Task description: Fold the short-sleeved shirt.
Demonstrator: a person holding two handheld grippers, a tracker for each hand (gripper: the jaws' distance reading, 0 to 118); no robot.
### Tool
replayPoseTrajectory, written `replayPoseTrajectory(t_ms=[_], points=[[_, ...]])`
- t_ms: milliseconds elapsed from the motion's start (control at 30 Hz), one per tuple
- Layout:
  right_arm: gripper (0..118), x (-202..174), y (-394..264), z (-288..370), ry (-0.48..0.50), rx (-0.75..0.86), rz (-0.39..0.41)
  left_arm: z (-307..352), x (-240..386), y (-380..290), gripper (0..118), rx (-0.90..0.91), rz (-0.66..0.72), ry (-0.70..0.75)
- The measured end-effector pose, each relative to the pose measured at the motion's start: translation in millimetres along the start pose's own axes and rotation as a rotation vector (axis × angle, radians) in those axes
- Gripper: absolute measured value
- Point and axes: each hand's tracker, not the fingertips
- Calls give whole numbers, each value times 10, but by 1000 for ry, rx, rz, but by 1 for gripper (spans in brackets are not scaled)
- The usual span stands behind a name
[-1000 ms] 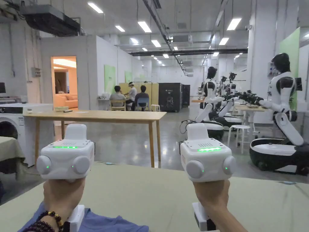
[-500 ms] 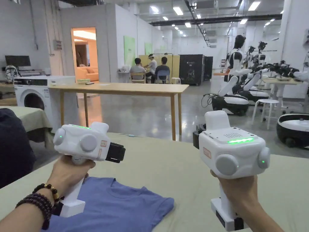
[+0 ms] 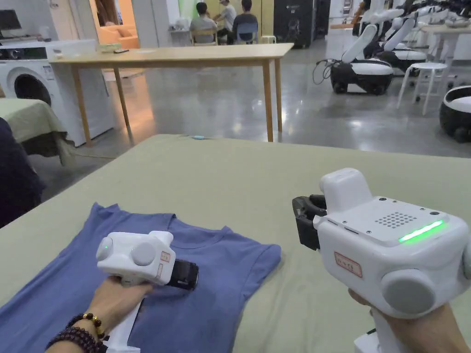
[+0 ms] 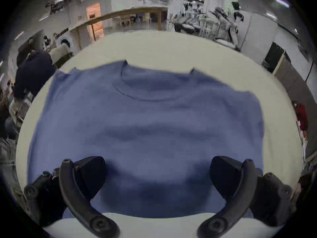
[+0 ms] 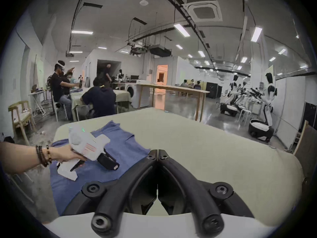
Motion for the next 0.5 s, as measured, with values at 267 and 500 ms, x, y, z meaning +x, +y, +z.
replayPoseTrajectory(t_ms=[267,500], points=[[0,-82,-98,-66,1,-19,-7,-77,-15,-30,114,-120,21,-61],[0,-144,-60,27,1,-25,-10,339,117,-149,2,-15,-55,44]])
